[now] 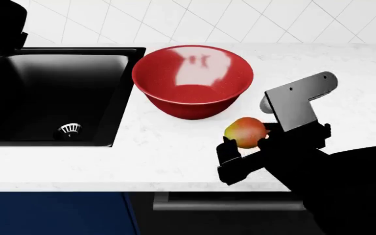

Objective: There is a mixed pile of frozen fruits and vegetables on the counter. Locate all the frozen vegetables and place the items in a bowl on the counter. Take all the frozen fruits and defrost them in a running sink.

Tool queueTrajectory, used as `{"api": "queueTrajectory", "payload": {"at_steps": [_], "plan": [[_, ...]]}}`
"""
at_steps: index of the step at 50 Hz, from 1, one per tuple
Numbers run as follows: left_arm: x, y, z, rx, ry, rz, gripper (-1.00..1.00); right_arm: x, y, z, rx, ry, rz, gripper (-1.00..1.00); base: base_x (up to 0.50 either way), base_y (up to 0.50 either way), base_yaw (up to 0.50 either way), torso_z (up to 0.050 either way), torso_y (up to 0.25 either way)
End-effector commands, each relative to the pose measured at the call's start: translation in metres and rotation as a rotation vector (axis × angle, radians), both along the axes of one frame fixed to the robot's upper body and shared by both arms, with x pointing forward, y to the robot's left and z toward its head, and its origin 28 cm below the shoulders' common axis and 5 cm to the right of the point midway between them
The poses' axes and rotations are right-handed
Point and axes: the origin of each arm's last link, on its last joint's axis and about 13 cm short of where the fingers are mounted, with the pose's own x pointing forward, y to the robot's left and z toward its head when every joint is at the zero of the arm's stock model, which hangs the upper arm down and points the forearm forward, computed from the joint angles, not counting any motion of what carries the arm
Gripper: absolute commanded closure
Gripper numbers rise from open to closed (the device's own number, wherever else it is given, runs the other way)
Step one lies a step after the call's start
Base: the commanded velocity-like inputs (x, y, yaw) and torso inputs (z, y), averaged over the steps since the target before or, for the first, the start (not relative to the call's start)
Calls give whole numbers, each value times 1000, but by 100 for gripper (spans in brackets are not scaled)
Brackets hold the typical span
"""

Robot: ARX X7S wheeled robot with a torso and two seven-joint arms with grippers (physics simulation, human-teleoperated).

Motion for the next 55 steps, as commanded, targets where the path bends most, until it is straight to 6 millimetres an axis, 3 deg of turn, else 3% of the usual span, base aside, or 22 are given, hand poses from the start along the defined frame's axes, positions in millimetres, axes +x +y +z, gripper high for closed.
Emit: {"api": "queueTrajectory", "payload": {"at_steps": [1, 12, 23, 55], "plan": [[-2, 2, 1, -3, -5, 5, -100, -22, -1, 39, 38, -238, 44, 100, 0, 0, 0, 0, 0], [-3, 3, 2, -6, -8, 9, -100, -37, -11, 65, 15, -367, -20, 100, 0, 0, 0, 0, 0], [-4, 7, 1, -15, -10, 18, -100, -31, -11, 76, -8, -439, -96, 100, 0, 0, 0, 0, 0], [-13, 8, 2, -26, -15, 29, -100, -24, 3, 88, -105, -445, -80, 100, 0, 497, 0, 0, 0]]}}
